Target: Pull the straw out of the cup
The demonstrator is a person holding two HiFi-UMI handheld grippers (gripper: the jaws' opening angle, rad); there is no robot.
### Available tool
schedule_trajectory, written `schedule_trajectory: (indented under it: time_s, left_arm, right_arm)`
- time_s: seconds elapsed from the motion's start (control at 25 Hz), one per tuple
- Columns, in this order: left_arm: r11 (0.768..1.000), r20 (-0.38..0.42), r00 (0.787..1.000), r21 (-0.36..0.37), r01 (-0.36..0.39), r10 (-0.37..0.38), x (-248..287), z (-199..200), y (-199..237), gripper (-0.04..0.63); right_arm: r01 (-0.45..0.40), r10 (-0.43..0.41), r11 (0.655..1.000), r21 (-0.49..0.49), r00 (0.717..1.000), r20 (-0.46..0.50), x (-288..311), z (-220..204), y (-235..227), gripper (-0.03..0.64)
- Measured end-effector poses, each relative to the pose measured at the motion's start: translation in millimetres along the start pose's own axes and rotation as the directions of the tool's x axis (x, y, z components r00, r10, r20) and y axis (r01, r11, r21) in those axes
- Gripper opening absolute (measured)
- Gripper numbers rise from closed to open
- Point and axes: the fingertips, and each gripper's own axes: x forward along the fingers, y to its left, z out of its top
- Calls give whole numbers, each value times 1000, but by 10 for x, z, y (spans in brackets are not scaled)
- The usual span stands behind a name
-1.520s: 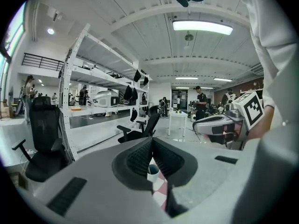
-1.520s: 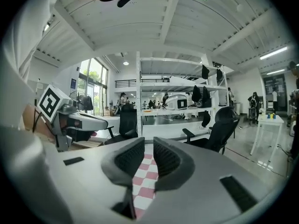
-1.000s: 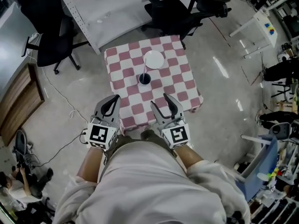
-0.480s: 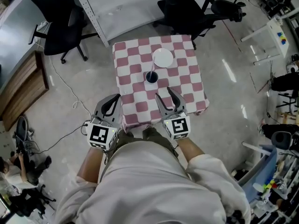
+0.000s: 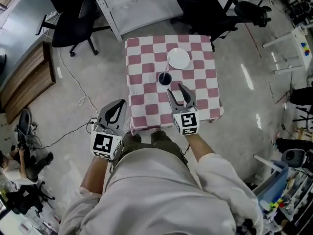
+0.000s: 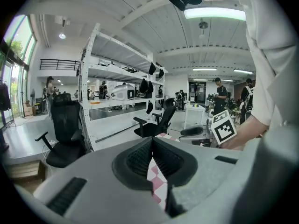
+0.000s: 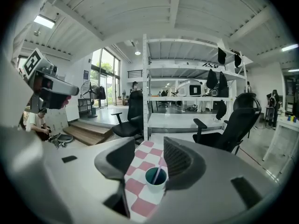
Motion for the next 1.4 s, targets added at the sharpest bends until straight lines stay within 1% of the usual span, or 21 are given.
schedule_trajectory:
  time_s: [0.36,0.48,0.84,1.4]
  left_arm:
    - [998,-41,997,-17,-65,64,-76,-127,55,5]
    - [995,-57,994,-27,-93,91,-111,-167,93,5]
    - [987,-98,984,-41,-153,148,-149,-253,180,5]
    - [975,-143,968,-52,-214,205,-173,-303,271,5]
  right_arm:
    - [-27,26,1000,-9,997,-69,393,-333,-135,189]
    - [-38,38,999,-8,996,-83,528,-402,-162,184]
    - [-58,55,998,-17,985,-163,903,-752,-290,173]
    - [-85,77,996,-24,971,-226,1332,-1068,-390,161]
